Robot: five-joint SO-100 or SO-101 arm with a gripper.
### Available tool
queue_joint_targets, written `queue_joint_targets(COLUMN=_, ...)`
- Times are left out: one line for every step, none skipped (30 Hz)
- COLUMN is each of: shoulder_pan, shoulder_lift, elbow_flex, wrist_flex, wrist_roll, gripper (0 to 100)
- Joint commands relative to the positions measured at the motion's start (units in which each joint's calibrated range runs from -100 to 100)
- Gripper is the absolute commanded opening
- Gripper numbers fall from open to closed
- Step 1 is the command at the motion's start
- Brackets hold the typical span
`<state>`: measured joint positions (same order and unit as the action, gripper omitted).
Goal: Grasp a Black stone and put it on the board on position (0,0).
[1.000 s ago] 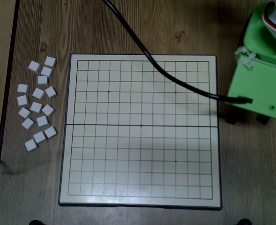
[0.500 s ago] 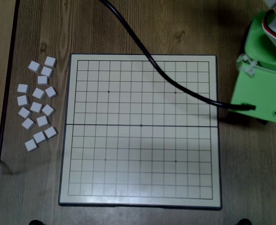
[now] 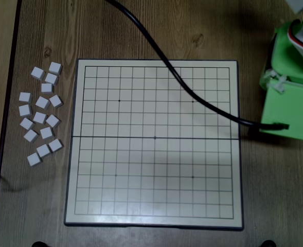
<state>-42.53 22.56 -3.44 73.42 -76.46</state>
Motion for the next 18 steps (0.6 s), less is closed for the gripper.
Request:
queue_joint_targets(shoulder_pan=0.6, shoulder_lift=-1.4, elbow_flex=-0.2, wrist_flex=-0.9, wrist_roll=0.1, gripper=12)
queue_joint_targets(shoulder_pan=0.6, shoulder_lift=-1.4, elbow_flex=0.2, wrist_flex=-1.1, wrist_roll=0.2, gripper=12)
queue_joint_targets(shoulder_pan=0.6, shoulder_lift=-1.3, elbow_flex=0.4, wrist_flex=-1.3, wrist_roll=0.2, gripper=12)
queue_joint_targets(shoulder_pan=0.6, shoulder_lift=-1.3, elbow_flex=0.5, wrist_flex=-1.3, wrist_roll=0.2, gripper=12)
queue_joint_targets(shoulder_pan=0.6, shoulder_lift=-1.3, elbow_flex=0.7, wrist_flex=-1.3, wrist_roll=0.2, gripper=12)
queue_joint_targets(shoulder_pan=0.7, shoulder_lift=-1.3, elbow_flex=0.9, wrist_flex=-1.3, wrist_roll=0.2, gripper=12)
queue_joint_targets(shoulder_pan=0.7, shoulder_lift=-1.3, elbow_flex=1.0, wrist_flex=-1.3, wrist_roll=0.2, gripper=12)
queue_joint_targets(shoulder_pan=0.8, shoulder_lift=-1.2, elbow_flex=1.1, wrist_flex=-1.4, wrist_roll=0.2, gripper=12)
queue_joint_targets(shoulder_pan=0.9, shoulder_lift=-1.1, elbow_flex=1.1, wrist_flex=-1.4, wrist_roll=0.2, gripper=12)
queue_joint_targets(shoulder_pan=0.9, shoulder_lift=-1.1, elbow_flex=1.1, wrist_flex=-1.4, wrist_roll=0.2, gripper=12)
queue_joint_targets(shoulder_pan=0.9, shoulder_lift=-1.0, elbow_flex=1.1, wrist_flex=-1.4, wrist_roll=0.3, gripper=12)
queue_joint_targets(shoulder_pan=0.9, shoulder_lift=-0.8, elbow_flex=1.1, wrist_flex=-1.5, wrist_roll=0.2, gripper=12)
queue_joint_targets(shoulder_pan=0.9, shoulder_lift=-0.6, elbow_flex=1.1, wrist_flex=-1.5, wrist_roll=0.2, gripper=12)
queue_joint_targets(shoulder_pan=0.9, shoulder_lift=-0.6, elbow_flex=1.1, wrist_flex=-1.5, wrist_roll=0.2, gripper=12)
queue_joint_targets(shoulder_pan=0.9, shoulder_lift=-0.6, elbow_flex=1.1, wrist_flex=-1.5, wrist_roll=0.2, gripper=12)
queue_joint_targets(shoulder_pan=0.9, shoulder_lift=-0.6, elbow_flex=1.1, wrist_flex=-1.6, wrist_roll=0.2, gripper=12)
queue_joint_targets(shoulder_pan=0.9, shoulder_lift=-0.6, elbow_flex=1.1, wrist_flex=-1.6, wrist_roll=0.2, gripper=12)
queue_joint_targets(shoulder_pan=0.9, shoulder_lift=-0.6, elbow_flex=1.1, wrist_flex=-1.6, wrist_roll=0.2, gripper=12)
